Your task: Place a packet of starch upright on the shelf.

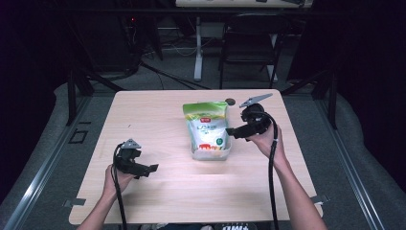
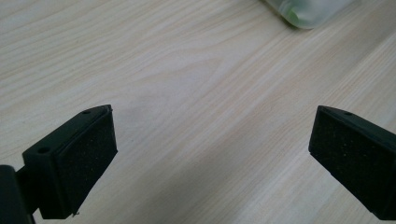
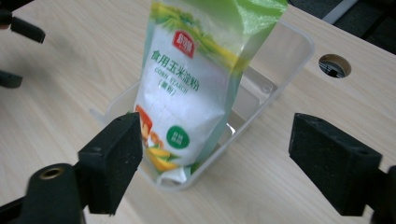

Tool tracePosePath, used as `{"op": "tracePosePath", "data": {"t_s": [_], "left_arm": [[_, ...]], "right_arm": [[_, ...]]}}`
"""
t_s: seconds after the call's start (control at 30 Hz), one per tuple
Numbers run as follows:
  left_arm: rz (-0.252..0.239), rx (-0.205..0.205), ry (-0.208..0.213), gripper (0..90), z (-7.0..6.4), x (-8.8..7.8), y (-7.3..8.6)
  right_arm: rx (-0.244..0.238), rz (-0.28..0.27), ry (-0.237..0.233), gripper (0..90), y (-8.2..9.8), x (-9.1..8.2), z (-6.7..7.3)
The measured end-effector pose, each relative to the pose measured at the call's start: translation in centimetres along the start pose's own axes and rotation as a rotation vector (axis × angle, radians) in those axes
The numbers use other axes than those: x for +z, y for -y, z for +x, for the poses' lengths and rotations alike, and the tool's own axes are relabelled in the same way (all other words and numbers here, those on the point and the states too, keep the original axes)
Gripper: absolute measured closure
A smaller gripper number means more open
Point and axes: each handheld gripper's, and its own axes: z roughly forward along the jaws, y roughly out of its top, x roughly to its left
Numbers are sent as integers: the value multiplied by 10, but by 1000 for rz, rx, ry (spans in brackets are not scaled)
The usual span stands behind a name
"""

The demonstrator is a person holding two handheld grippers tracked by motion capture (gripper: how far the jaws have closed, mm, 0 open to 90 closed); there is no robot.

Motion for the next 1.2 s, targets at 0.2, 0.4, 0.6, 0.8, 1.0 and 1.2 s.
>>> {"op": "tracePosePath", "data": {"t_s": [0.2,0.4,0.6,0.8,1.0,1.2], "left_arm": [[-4,2,-4,9,0,0,0],[-3,-4,2,7,0,0,0],[-4,-8,7,4,-1,1,0],[-8,-10,3,4,0,0,0],[-5,-8,4,4,0,0,0],[-12,2,-3,3,-1,1,-1]], "right_arm": [[-33,25,19,119,19,-35,10],[-35,52,47,99,42,-54,14],[-4,90,75,62,78,-63,14],[62,126,68,11,118,-55,13],[113,151,34,0,155,-42,12],[143,152,-31,0,177,-33,9]]}}
